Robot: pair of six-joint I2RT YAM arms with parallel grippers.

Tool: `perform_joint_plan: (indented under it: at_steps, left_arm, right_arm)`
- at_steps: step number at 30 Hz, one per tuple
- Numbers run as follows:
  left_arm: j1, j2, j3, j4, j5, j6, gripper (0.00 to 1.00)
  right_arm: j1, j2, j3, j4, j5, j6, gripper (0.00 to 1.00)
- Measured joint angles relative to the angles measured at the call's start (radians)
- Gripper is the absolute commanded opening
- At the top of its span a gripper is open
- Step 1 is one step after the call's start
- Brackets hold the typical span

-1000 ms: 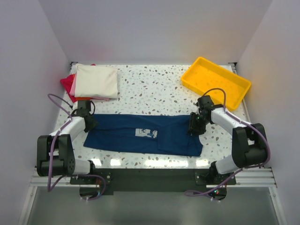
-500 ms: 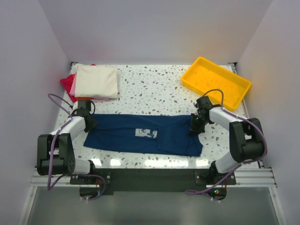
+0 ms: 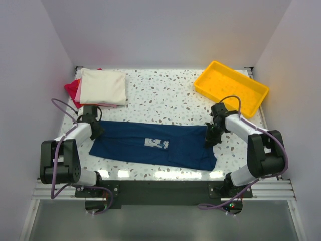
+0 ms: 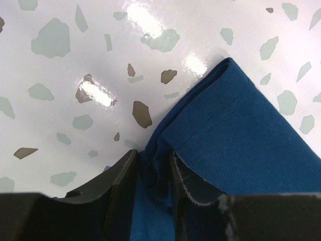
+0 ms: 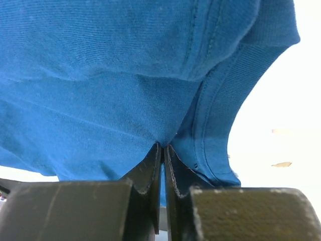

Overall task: Fold and stack the t-shirts
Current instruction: Fold the tshirt

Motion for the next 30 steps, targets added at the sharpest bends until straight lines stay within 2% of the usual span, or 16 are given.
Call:
perform_joint_plan:
  at_steps: [1,2,3,5,6,7,10,15,19,30]
  left_arm:
    - [0.001,0.003,0.003,0.000,-0.001,0.000,0.38]
    - [0.002,0.005,0.005,0.000,-0.001,0.000,0.44]
    - [0.004,0.006,0.006,-0.001,-0.001,0.003,0.50]
    - [0.008,0.007,0.008,-0.006,-0.008,0.008,0.60]
    - [0.012,0.007,0.009,-0.009,-0.011,0.008,0.64]
    - [0.016,0.006,0.013,-0.019,-0.015,0.015,0.72]
    - [0.018,0.005,0.034,-0.048,-0.028,0.027,0.80]
    - [0.011,-0.022,0.095,-0.066,-0.046,0.051,0.85]
    - [-0.039,-0.027,0.159,-0.046,-0.051,0.052,0.87]
    - [-0.065,0.105,0.159,0.105,0.092,0.031,0.87]
  right_arm:
    - [0.000,0.000,0.003,-0.006,0.005,0.001,0.10]
    - [0.000,0.000,0.007,-0.013,0.009,0.002,0.13]
    - [0.000,0.000,0.013,-0.023,0.012,0.002,0.23]
    - [-0.003,0.000,0.031,-0.042,0.021,0.003,0.33]
    - [-0.007,0.000,0.044,-0.054,0.027,0.002,0.41]
    - [-0.011,-0.002,0.059,-0.067,0.036,0.001,0.43]
    - [-0.029,-0.009,0.117,-0.092,0.046,-0.006,0.48]
    - [-0.051,-0.010,0.208,-0.088,0.066,-0.014,0.50]
    - [-0.080,0.017,0.230,-0.057,0.064,-0.024,0.50]
    - [-0.162,0.116,0.206,0.082,0.019,-0.033,0.50]
